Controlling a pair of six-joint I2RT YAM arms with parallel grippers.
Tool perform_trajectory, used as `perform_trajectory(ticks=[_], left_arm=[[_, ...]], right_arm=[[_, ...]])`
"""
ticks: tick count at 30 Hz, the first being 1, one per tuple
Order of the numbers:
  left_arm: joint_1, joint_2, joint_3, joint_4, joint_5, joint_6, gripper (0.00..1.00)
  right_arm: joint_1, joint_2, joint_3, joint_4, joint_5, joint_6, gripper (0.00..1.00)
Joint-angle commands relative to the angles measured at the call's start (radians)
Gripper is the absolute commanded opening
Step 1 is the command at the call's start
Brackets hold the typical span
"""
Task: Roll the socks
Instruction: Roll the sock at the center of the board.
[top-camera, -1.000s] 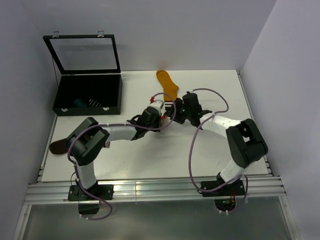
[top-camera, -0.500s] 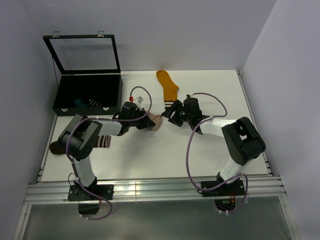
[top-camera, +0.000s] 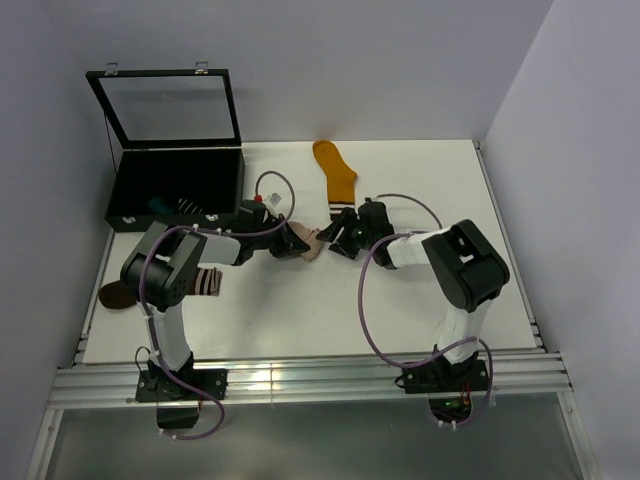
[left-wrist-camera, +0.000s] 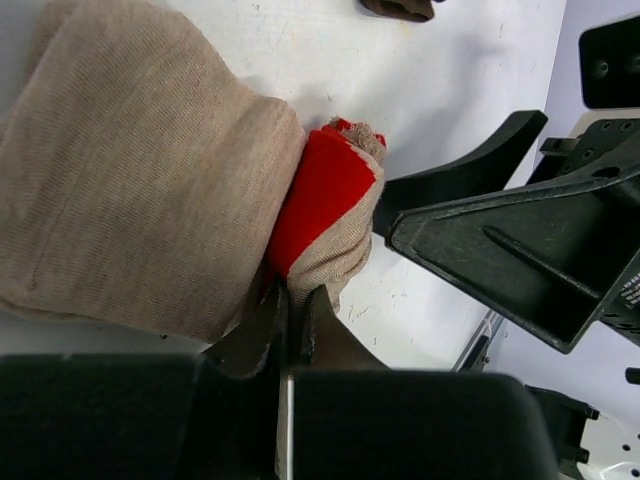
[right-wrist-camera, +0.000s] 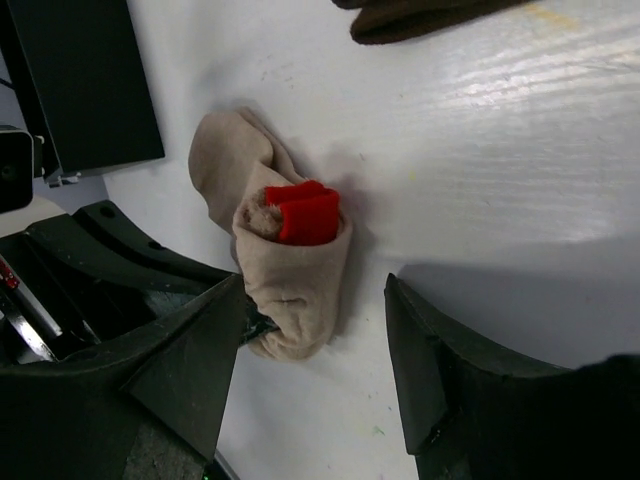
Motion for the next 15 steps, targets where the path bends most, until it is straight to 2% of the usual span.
perform_trajectory(ticks=[1, 9, 12, 15], left_arm=[[-0.007, 0.044, 0.016, -0.147, -0.035, 0.027, 0.01], [-0.030, 0.076, 0.066, -0.220, -0.058, 0.045, 0.01], [-0.036, 0.081, 0.074, -0.229, -0.062, 0.046, 0.01], [-0.036, 0.073, 0.074, -0.234, -0.075, 0.050, 0.02]], right_arm=[[0.015, 0.039, 0.037, 0.032, 0.008, 0.005, 0.65], [0.028, 0.080, 0.087, 0.003, 0.026, -0.002, 0.63], [0.032, 0.100, 0.109, -0.017, 0.026, -0.013, 0.58], [0.034, 0.114, 0.109, -0.022, 0.023, -0.015, 0.46]])
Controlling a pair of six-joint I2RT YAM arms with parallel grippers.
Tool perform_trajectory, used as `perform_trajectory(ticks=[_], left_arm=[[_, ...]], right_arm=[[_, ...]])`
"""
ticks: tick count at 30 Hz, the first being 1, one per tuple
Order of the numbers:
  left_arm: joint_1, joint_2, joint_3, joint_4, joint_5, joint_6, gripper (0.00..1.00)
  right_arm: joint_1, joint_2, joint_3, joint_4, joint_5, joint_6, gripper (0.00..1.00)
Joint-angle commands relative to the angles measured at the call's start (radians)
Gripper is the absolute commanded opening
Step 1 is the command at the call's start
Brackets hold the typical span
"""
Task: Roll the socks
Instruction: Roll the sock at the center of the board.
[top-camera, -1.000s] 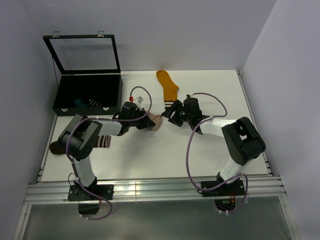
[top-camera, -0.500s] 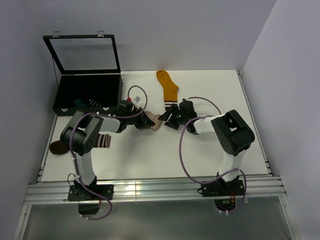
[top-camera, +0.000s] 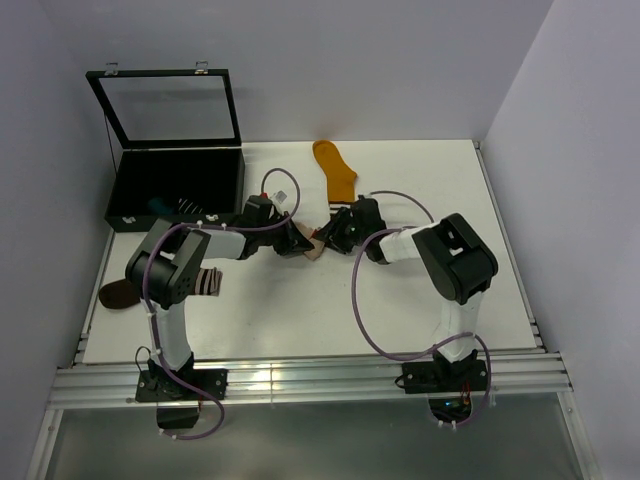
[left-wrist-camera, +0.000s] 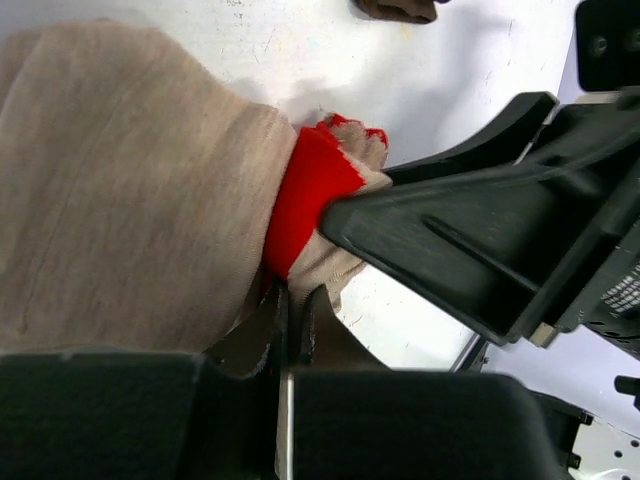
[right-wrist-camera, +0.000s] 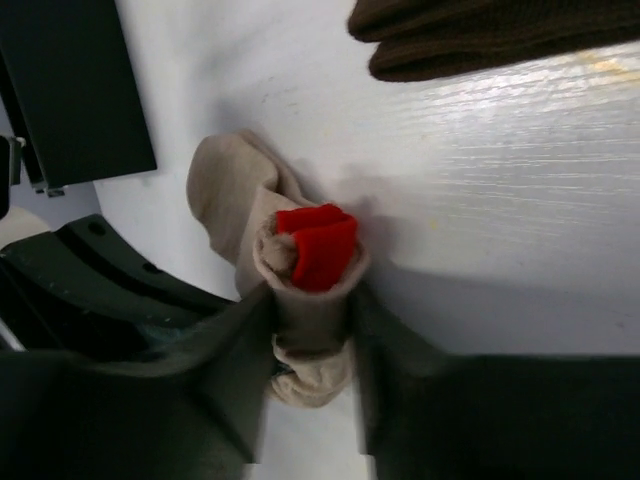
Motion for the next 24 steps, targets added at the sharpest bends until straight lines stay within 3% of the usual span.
perform_trajectory(ticks=[1, 3, 4, 5, 7, 14, 24], left_arm=[[-0.017, 0.040, -0.012, -0.134, -0.069, 0.051, 0.03], [-0.021, 0.036, -0.009, -0.138, -0.084, 0.061, 0.06], [-0.024, 0.034, -0.006, -0.150, -0.092, 0.077, 0.07], [-0.033, 0.028, 0.000, -0.154, -0.103, 0.084, 0.10], [-0.041, 0.016, 0.006, -0.161, -0.127, 0.113, 0.15], [-0.125, -0.143, 0.015, -0.197, -0.359, 0.247, 0.52], [-0.332, -0.328, -0.054, -0.050, -0.719, 0.500, 0.73]], right_arm=[[0.012, 0.029, 0.021, -0.027, 0.021, -0.019, 0.35], [0.010, 0.026, 0.018, -0.047, 0.024, -0.032, 0.22], [0.007, 0.024, 0.019, -0.058, 0.027, -0.036, 0.08], [0.007, 0.017, 0.022, -0.067, 0.029, -0.041, 0.01], [0.001, 0.001, 0.027, -0.104, 0.036, -0.058, 0.00], [-0.006, -0.085, 0.084, -0.312, 0.116, -0.142, 0.00], [-0.005, -0.103, 0.147, -0.507, 0.122, -0.151, 0.00]])
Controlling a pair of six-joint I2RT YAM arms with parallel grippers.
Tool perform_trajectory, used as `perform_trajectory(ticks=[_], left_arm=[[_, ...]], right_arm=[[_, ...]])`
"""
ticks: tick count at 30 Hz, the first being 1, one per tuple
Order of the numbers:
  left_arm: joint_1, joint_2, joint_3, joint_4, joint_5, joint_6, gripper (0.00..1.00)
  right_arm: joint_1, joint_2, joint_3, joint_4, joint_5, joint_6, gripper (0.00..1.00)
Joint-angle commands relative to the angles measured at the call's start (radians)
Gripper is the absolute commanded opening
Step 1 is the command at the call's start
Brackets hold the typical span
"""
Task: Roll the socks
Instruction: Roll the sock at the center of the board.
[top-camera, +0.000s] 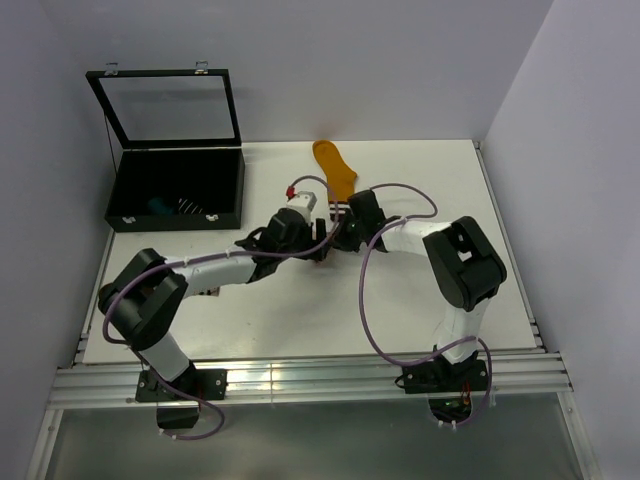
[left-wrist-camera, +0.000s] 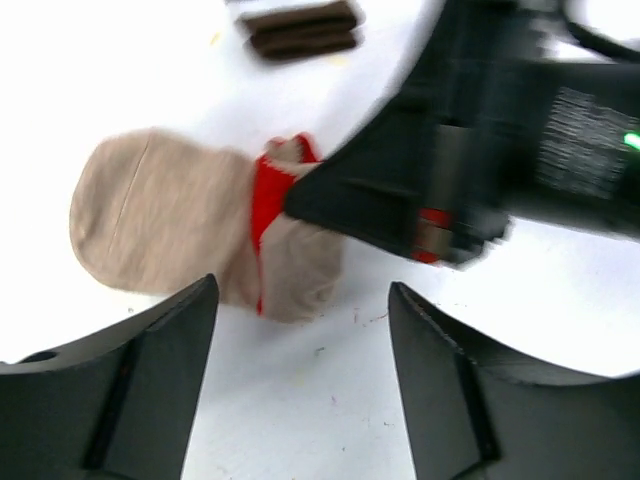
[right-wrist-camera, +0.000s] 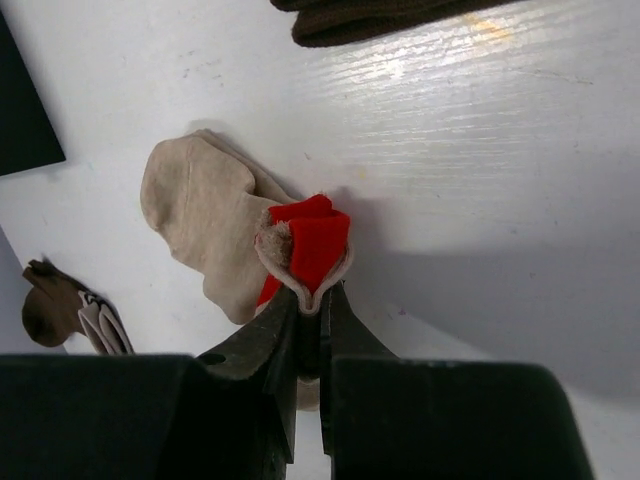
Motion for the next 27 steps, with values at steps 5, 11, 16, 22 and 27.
perform_trajectory(ticks=[5, 11, 16, 22, 27], left_arm=[[-0.175, -0.011, 0.004, 0.110, -0.250, 0.253, 0.75], [-0.218, 0.058, 0.020, 0.119, -0.327, 0.300, 0.68], [-0.225, 0.111, 0.052, 0.107, -0.364, 0.319, 0.66], [-0.254, 0.160, 0.079, 0.108, -0.379, 0.348, 0.63], [-0.271, 0.209, 0.112, 0.082, -0.421, 0.348, 0.56]], right_arm=[[-0.003, -0.041, 0.048, -0.146, 0.026, -0.023, 0.00], [-0.006, -0.053, 0.050, -0.162, 0.022, -0.029, 0.00], [-0.010, -0.052, 0.047, -0.162, 0.007, -0.026, 0.00], [-0.012, -0.043, 0.054, -0.162, 0.002, -0.029, 0.00], [-0.013, -0.033, 0.053, -0.156, -0.009, -0.023, 0.00]])
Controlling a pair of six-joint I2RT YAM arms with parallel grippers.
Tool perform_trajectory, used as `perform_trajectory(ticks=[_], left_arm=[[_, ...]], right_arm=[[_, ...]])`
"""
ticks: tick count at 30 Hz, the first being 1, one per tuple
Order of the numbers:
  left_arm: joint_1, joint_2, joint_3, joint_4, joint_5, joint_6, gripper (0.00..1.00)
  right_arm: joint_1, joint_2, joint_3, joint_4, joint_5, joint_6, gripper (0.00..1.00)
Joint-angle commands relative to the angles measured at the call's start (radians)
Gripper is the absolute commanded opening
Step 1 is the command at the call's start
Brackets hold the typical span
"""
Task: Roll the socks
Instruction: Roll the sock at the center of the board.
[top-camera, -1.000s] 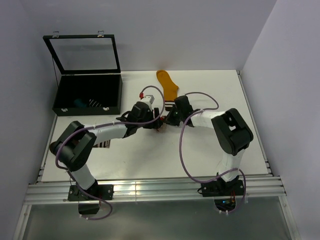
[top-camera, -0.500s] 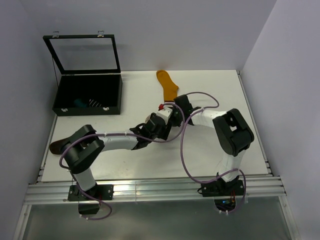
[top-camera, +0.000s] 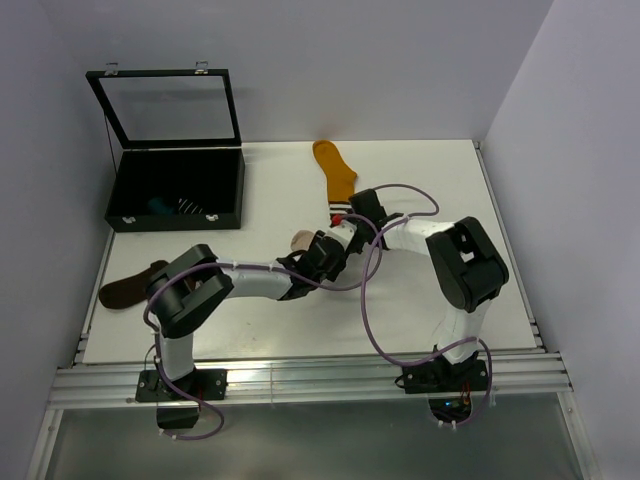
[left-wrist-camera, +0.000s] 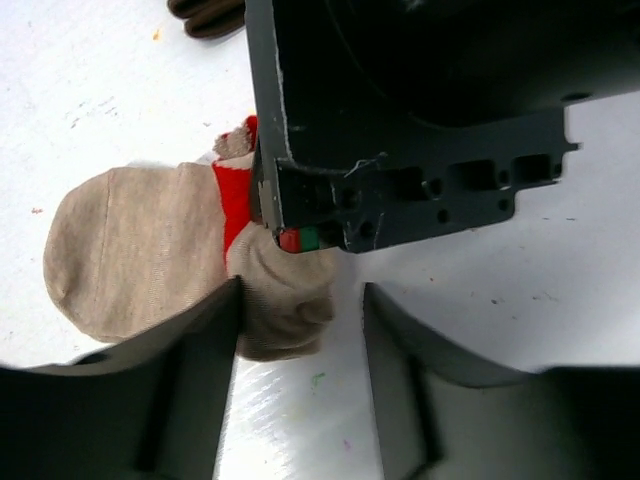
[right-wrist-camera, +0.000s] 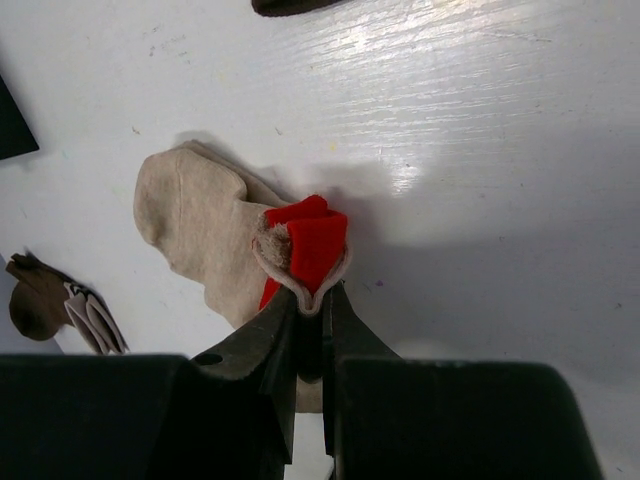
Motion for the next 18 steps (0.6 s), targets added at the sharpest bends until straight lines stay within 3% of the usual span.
perform_trajectory(ticks=[1, 3, 6, 7, 10, 14, 18], left_arm=[[-0.014, 0.037, 0.064, -0.014, -0.051, 0.013, 0.51], [-0.017, 0.063, 0.077, -0.034, -0.075, -0.002, 0.44], [-0.017, 0.089, 0.104, -0.068, -0.094, -0.015, 0.26], [-0.017, 0.092, 0.111, -0.074, -0.100, -0.018, 0.16], [-0.017, 0.086, 0.107, -0.082, -0.111, -0.028, 0.01], [-0.007, 0.049, 0.088, -0.085, -0.057, -0.059, 0.01], [0.050, 0.011, 0.068, -0.096, 0.084, -0.140, 0.00]], right_arm=[[-0.007, -0.019, 0.025, -0.039, 0.002, -0.012, 0.00], [-0.007, -0.017, 0.025, -0.037, 0.000, -0.013, 0.00], [-0.007, -0.022, 0.022, -0.037, -0.001, -0.014, 0.00], [-0.008, -0.023, 0.022, -0.036, -0.004, -0.014, 0.00], [-0.014, -0.033, 0.013, -0.024, -0.015, -0.007, 0.00], [-0.033, -0.076, -0.046, 0.114, -0.069, 0.013, 0.05], [-0.045, -0.154, -0.121, 0.216, -0.073, 0.022, 0.32]])
